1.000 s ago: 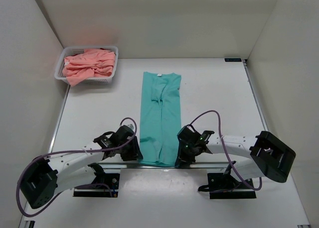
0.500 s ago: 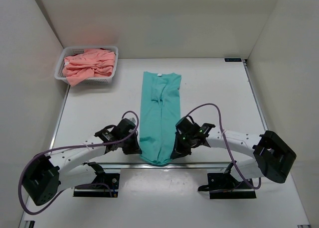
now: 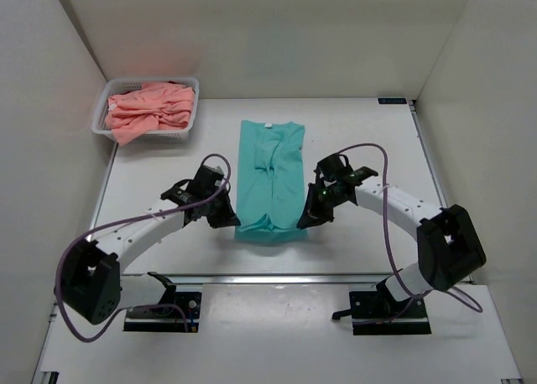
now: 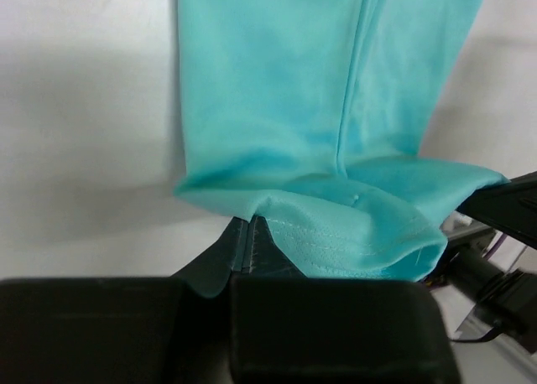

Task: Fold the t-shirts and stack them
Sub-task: Fold the tshirt

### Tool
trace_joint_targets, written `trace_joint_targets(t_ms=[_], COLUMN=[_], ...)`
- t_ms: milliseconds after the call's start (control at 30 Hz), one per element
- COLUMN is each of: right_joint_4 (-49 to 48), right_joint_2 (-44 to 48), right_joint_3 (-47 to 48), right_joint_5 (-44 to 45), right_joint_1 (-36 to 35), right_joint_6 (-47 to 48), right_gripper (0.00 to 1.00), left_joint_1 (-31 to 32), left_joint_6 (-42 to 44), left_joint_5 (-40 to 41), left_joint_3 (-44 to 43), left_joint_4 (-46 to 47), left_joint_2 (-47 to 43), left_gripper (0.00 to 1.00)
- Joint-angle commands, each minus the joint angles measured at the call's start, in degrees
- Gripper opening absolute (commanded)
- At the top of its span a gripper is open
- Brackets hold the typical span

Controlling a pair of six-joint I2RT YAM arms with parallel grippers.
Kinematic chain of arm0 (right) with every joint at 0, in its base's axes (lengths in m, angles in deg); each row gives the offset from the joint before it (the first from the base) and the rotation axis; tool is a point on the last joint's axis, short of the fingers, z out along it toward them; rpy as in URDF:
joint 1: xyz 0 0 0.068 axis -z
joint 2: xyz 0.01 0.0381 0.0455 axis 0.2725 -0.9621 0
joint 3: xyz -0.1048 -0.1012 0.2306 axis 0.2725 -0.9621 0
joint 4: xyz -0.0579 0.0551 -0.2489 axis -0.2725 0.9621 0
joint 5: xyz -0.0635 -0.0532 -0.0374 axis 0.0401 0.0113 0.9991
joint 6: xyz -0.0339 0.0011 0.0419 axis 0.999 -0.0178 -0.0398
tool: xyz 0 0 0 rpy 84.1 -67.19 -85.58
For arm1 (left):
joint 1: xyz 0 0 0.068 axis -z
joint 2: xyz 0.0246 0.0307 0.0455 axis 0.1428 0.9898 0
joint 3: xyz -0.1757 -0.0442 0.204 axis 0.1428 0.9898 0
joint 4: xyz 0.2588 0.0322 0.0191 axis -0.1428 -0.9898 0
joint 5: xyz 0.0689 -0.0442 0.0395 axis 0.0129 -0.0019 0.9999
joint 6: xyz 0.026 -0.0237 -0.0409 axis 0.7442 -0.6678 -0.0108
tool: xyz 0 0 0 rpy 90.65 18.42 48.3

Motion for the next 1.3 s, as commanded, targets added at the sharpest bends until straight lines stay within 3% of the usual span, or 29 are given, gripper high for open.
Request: trace_joint_targets(t_ms=[0, 267, 600, 900, 967, 1033, 1133, 1267], right_joint_4=[3.6, 8.2, 14.2, 16.6, 17.9, 18.5, 18.2, 14.7], right_joint_2=[-3.0, -14.5, -28.3, -36.6, -37.9, -38.8, -38.9, -35.5], right_joint_3=[5.4, 18.3, 35.7, 45.4, 48.9, 51.8, 54.2, 52.5], right_joint_5=[-2.3, -3.8, -3.3, -2.9, -2.5, -1.2, 0.5, 1.6], right_joint_1=[3.9, 11.1, 13.8, 15.5, 15.7, 16.0, 16.5, 17.3], right_joint_6=[7.2, 15.1, 20.3, 21.5, 21.6, 21.1, 20.0, 18.7], right_gripper=[0.0, 0.0, 0.0, 0.0, 0.07, 0.24, 0.38, 0.68], left_joint_1=[-2.7, -8.3, -10.4, -11.9, -12.6, -13.6, -15.3, -17.0], left_joint_6=[1.4, 2.5, 3.3, 4.1, 3.8, 3.9, 1.7, -0.9], left_joint_5=[-0.4, -0.8, -1.9, -2.1, -2.2, -3.1, -6.9, -8.7], left_joint_3=[-6.0, -15.7, -26.9, -35.2, -37.1, -38.2, -37.6, -36.3], left_joint_4=[1.2, 2.5, 3.0, 2.2, 2.2, 3.2, 7.9, 13.6], left_joint_2=[3.9, 16.6, 29.0, 36.1, 37.0, 37.7, 37.6, 35.4], left_gripper=[0.0, 0.0, 0.0, 0.0, 0.01, 0.15, 0.34, 0.42])
